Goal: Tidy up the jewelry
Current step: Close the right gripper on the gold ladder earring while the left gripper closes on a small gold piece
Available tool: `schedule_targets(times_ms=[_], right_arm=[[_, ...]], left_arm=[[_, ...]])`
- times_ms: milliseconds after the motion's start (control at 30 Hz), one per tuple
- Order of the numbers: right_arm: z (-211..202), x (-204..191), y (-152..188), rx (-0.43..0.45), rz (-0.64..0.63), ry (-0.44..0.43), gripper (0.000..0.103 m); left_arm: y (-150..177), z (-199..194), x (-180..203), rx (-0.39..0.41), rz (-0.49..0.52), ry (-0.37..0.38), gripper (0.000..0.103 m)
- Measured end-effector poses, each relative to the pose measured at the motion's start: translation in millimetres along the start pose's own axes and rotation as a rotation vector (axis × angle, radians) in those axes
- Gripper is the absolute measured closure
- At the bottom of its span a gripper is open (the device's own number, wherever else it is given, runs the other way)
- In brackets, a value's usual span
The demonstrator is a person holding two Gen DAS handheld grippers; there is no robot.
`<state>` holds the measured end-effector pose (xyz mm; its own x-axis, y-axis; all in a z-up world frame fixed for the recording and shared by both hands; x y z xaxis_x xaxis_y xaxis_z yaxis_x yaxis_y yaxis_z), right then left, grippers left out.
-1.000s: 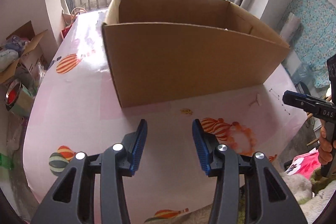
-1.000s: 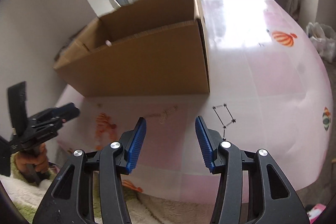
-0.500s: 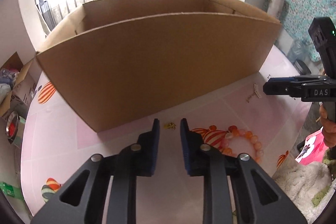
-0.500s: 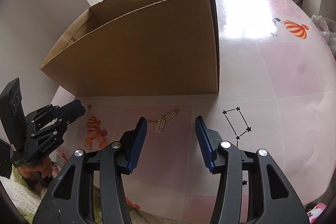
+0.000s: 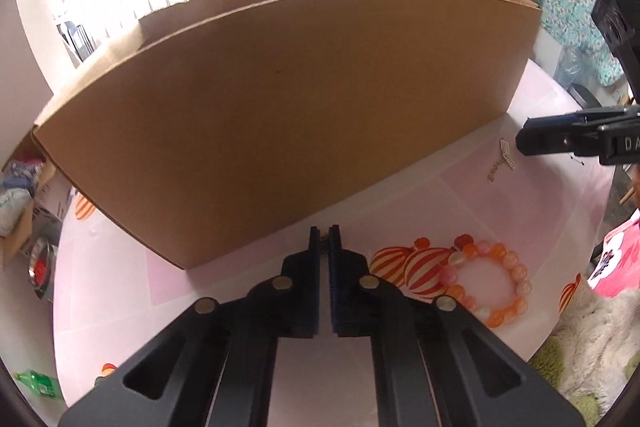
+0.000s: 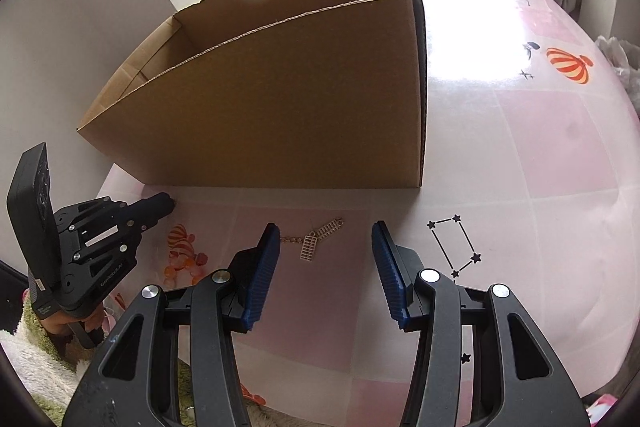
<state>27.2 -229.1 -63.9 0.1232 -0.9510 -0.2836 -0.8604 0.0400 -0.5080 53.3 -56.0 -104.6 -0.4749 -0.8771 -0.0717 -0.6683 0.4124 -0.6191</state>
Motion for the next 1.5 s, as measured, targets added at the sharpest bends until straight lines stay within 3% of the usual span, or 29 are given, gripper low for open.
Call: schedule_targets(times_ms=[267,433,867,1000,1500], right_arm=[[-15,-6,6,0.038,-0.024,-0.018,0.060],[-9,-19,9,0.020,-0.059,-0.022,0.072],[16,-34,9,-0.028,-0.200,0.142,0.088],[20,-41,8,-0.045,-0.242,0.180,0.100],[-16,-31,10,0.027,-0.194,0.130,0.101]], left_arm=[[-4,-13,-11,0.023,-0.090,0.043,0.100],[-3,-10,-8,0.014,-0.111,0.043,0.100],[1,-12,-11,0.019,-0.115,0.046,0.100],[2,-10,-12,0.017,-0.119,0.051,0.100],[3,-27,-19,0.049,-0.119,0.049,0.100]])
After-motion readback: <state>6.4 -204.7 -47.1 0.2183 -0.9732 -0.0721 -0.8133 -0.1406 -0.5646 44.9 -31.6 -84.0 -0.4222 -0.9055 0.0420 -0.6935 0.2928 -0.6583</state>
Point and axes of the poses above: each gripper's, at about its wrist camera, not at the fingertips, and z roughly the way its jaws point, x to its right, y to its underside, the point moved 6 cm from there along z, roughly the way its jaws point, and after that the axes turned 3 degrees about -z, right-handed, at the moved point
